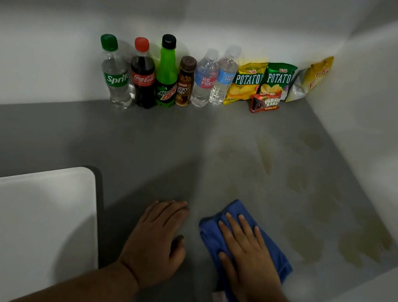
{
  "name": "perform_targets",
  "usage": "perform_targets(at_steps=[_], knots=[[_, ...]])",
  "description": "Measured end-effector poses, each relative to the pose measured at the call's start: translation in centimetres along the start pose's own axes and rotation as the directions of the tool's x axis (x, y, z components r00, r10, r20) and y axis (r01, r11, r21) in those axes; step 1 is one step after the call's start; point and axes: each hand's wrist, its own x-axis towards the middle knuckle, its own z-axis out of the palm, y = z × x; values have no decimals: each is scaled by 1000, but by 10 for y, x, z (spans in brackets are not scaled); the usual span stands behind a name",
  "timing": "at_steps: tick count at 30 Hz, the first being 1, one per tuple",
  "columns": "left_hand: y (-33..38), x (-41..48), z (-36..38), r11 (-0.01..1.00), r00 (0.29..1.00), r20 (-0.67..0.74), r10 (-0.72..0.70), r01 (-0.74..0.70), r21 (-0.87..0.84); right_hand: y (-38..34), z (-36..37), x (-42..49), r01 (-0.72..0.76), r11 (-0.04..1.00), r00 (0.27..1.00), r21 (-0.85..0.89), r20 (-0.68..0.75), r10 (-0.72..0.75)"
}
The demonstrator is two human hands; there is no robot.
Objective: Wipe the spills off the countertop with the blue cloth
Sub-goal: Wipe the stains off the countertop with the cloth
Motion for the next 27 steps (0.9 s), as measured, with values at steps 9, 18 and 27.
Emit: perform_targets(at_steps=[9,18,27], knots=[[-24,60,-20,999,999,-44,0,2,45,-25,-19,77,-314,945,943,89,-87,321],[-59,122,-39,995,1000,-21,15,-12,99,22,-23,66,-53,998,998,21,-28,53],[-77,144,-44,987,1000,-1,-8,8,163,-31,-25,104,-151,986,986,69,-57,155]])
